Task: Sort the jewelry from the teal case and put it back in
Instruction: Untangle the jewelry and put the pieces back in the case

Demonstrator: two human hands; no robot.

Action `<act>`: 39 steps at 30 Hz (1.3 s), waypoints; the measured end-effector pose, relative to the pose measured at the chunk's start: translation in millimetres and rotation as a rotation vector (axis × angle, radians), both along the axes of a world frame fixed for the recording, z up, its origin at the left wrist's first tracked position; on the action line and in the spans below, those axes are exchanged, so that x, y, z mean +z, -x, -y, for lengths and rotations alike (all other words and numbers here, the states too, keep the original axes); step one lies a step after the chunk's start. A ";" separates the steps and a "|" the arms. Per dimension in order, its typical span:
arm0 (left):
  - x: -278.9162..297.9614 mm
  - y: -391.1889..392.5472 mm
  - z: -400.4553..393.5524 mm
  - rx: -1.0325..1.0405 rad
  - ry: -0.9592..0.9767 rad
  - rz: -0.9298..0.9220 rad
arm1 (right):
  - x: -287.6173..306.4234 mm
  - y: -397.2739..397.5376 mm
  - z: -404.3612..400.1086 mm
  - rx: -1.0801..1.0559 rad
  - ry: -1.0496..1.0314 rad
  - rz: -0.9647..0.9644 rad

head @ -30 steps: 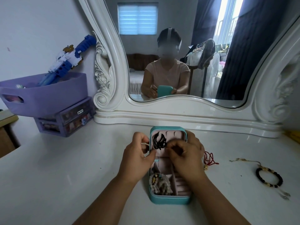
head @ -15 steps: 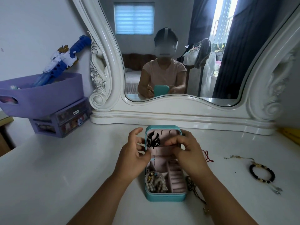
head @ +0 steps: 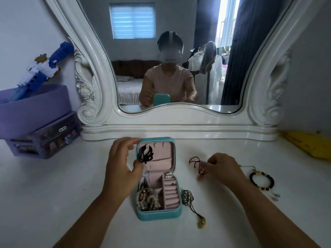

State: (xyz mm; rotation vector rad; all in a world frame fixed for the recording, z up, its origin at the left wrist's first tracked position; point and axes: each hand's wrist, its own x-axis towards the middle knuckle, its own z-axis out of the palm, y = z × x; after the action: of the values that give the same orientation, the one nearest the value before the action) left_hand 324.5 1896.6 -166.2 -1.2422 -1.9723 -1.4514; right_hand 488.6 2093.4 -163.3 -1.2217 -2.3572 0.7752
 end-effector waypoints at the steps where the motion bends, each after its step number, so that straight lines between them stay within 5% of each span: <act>1: 0.7 -2.3 0.5 0.002 0.026 -0.042 | -2.4 2.5 -0.4 0.003 -0.007 0.038; 9: -1.7 -20.4 5.0 -0.010 0.037 -0.237 | -4.3 -3.6 0.1 0.081 0.087 -0.141; 20: 28.1 -76.6 -28.3 -0.331 0.368 0.114 | 62.7 -18.1 44.9 0.424 0.109 -0.417; 32: 12.4 -31.1 8.1 -0.235 0.252 0.491 | 39.3 29.7 88.5 0.579 0.429 -0.486; 39: 2.7 -22.0 1.2 -0.093 0.376 0.221 | 35.9 0.5 52.6 0.312 0.337 -0.570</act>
State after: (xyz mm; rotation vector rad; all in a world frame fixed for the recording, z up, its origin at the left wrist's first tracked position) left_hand 346.5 1895.3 -163.5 -1.3910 -2.4524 -1.3502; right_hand 488.1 2040.8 -127.5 -0.6165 -1.9982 1.4488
